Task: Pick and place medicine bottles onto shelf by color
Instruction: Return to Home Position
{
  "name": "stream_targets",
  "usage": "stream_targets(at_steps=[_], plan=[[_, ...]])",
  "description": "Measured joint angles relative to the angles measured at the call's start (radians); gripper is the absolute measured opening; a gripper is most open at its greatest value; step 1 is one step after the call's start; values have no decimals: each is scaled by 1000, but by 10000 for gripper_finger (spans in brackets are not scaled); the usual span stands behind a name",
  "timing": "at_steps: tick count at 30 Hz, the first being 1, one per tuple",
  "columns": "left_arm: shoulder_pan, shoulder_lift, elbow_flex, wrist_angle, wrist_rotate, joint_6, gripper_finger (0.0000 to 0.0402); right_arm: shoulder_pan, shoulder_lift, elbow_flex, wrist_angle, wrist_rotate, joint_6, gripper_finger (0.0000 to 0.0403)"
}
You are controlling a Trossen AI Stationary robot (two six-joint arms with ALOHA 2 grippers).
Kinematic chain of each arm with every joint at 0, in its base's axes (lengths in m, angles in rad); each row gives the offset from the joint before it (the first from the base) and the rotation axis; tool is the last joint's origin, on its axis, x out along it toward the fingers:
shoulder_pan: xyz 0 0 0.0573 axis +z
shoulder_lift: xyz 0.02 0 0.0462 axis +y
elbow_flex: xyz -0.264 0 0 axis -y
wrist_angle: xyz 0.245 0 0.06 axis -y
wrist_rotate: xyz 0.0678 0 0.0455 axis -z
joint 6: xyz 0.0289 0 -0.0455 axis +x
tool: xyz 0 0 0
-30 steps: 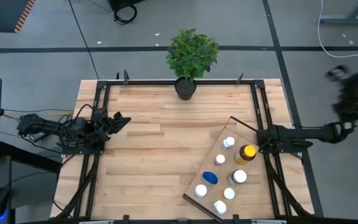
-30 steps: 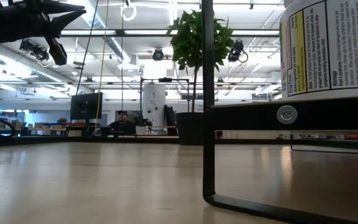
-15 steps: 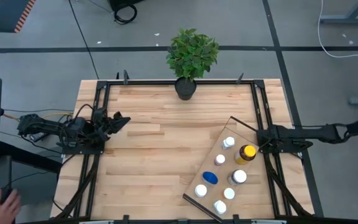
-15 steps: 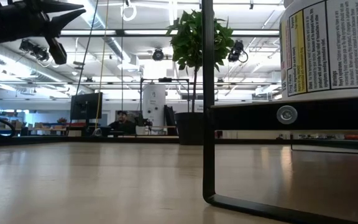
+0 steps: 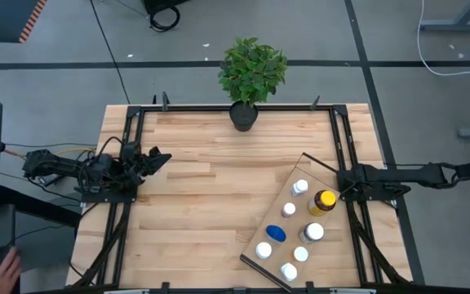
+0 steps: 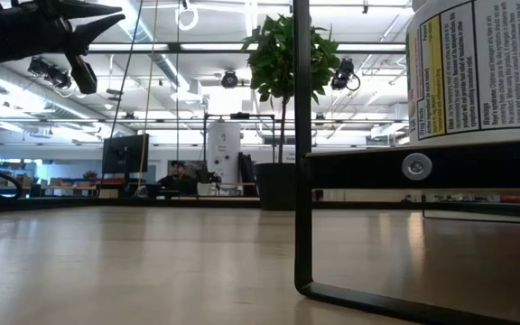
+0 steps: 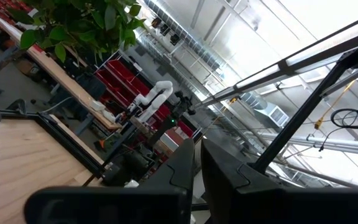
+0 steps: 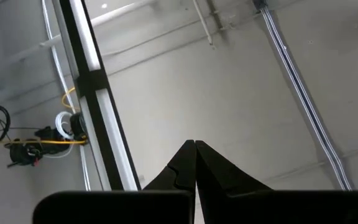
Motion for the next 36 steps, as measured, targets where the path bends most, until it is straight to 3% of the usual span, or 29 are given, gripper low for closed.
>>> stream_targets(at_steps=[36], plan=[[0, 0, 0, 0, 0, 0, 24, 0, 1, 1, -161, 0, 0, 10]])
